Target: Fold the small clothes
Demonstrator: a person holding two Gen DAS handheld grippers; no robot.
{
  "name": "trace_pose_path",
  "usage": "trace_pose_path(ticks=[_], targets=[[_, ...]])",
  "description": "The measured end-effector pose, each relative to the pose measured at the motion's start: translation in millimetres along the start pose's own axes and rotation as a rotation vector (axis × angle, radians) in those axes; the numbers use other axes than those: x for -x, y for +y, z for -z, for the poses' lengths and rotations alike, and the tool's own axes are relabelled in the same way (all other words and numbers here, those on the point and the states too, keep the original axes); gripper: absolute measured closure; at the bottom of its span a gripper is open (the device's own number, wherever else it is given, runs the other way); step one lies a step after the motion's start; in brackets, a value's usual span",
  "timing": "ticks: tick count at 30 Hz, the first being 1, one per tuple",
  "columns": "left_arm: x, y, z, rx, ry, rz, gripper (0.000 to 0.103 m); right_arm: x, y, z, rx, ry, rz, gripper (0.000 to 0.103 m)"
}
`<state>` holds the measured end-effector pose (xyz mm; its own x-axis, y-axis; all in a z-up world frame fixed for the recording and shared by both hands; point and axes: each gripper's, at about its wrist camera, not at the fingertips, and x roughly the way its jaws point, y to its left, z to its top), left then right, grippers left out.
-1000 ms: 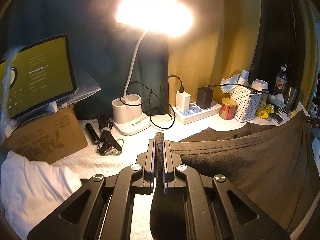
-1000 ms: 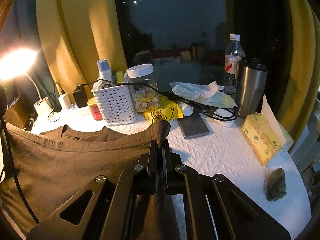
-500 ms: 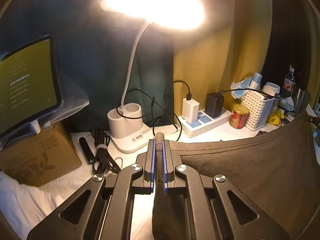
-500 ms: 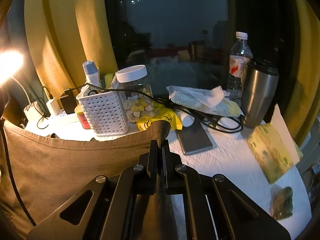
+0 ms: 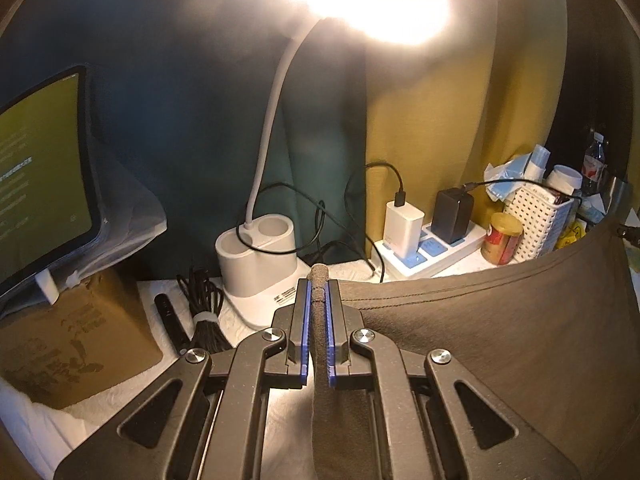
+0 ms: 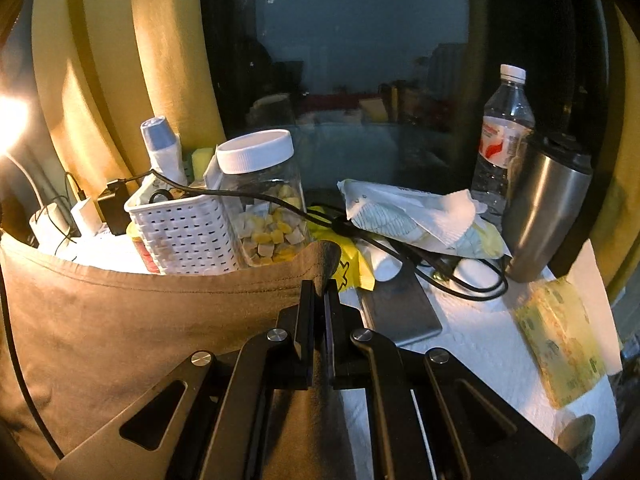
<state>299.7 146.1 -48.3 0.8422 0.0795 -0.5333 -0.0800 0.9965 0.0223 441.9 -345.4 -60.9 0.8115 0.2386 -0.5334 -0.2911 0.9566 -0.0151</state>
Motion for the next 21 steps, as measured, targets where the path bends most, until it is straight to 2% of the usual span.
trace_pose_path(ticks=[4, 21], targets=[[-11, 0, -2, -0.003, 0.007, 0.004, 0.098, -11, 1, -1, 0.008, 0.01, 0.018, 0.098], [-69, 4, 34, 0.03, 0.156, -0.008, 0.098, -62, 0, 24, -0.001, 0.126, 0.083, 0.098]])
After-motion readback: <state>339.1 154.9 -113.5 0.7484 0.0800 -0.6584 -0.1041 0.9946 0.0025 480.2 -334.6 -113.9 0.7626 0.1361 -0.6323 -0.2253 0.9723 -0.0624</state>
